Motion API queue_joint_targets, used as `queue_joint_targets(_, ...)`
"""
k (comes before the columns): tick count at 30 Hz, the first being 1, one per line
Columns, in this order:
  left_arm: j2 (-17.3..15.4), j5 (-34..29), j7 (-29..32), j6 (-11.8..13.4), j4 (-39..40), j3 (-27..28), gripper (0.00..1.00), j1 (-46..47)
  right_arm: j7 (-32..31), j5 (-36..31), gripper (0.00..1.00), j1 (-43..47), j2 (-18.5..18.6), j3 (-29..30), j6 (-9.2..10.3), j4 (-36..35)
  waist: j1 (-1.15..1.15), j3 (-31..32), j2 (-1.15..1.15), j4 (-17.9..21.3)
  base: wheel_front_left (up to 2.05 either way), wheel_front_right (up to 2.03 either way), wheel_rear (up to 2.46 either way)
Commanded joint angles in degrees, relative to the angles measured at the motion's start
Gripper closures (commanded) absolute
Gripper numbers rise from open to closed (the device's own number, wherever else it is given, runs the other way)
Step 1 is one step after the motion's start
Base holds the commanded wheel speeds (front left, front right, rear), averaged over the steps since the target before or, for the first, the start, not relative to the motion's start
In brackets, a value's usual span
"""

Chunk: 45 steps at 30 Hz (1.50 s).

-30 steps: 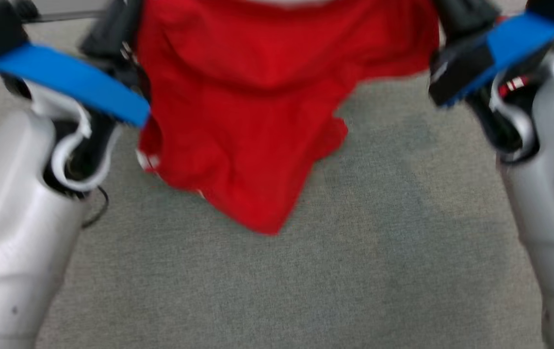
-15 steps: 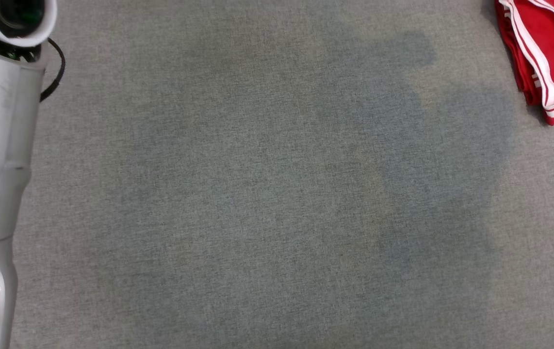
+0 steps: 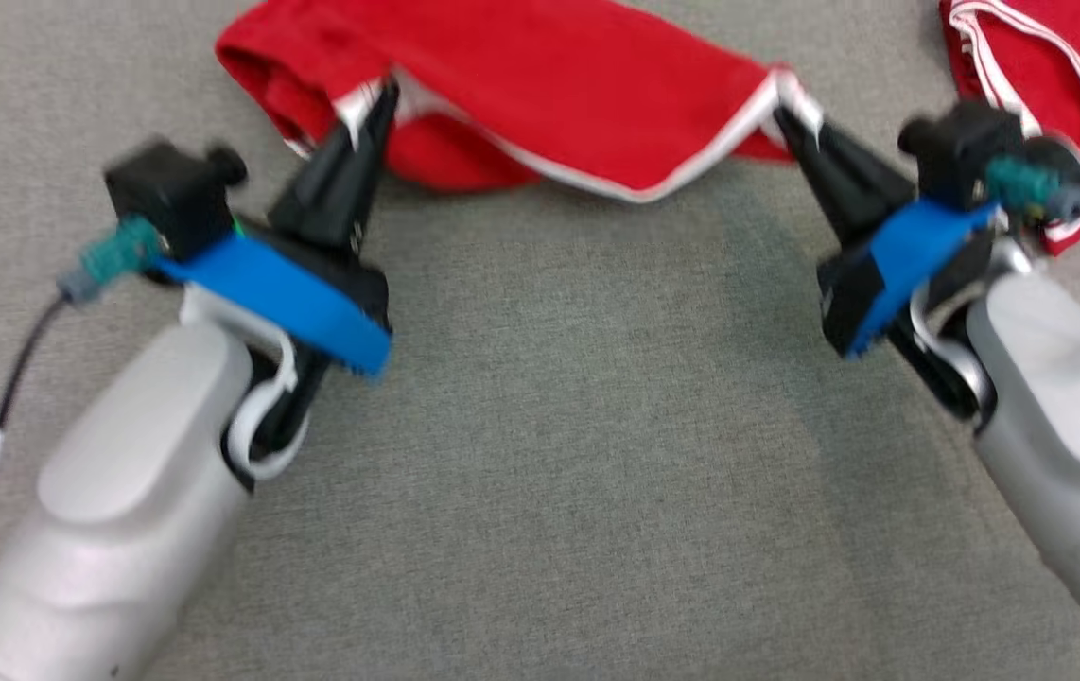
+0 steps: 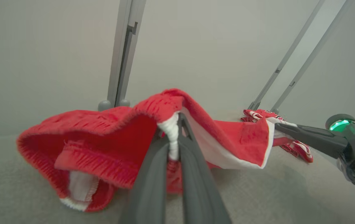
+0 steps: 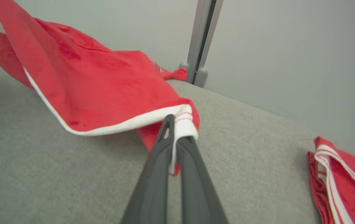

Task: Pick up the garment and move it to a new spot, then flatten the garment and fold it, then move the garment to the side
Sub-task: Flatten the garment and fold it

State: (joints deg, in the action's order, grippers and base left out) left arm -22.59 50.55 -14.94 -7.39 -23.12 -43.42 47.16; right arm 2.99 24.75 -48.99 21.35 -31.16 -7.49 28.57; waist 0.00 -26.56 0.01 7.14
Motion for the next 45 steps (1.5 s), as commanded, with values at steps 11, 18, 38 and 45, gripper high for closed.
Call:
queue_joint_targets(11,-4.2,2.2,1.4,0.1,0.9,-7.2,1.0,-18.6,-19.0,6.1,1.0,25.7,8.5,5.5,-0.01,-19.6,0.0,10.9,-0.01,-1.3,0.0,0.0,0.0)
queue_joint_targets(18,-8.8,6.5,8.1,2.9,6.8,-9.9,1.0,-28.3,-38.7,4.0,1.0,46.9,4.6,17.3,-0.01,-35.3,0.0,15.7,-0.01,-2.7,0.0,0.0,0.0)
queue_joint_targets(38,-14.0,9.6,11.8,14.1,28.2,-10.6,1.0,-39.6,-54.4,-6.2,1.0,61.2,-6.6,32.6,-0.01,-57.9,0.0,18.4,-0.01,-4.7,0.0,0.0,0.0)
queue_joint_targets(45,-10.1,8.6,10.0,13.0,25.8,-7.9,1.0,-32.8,-49.0,-6.1,1.0,49.1,-0.3,29.4,-0.02,-50.4,0.0,17.0,-0.01,-6.2,0.0,0.0,0.0)
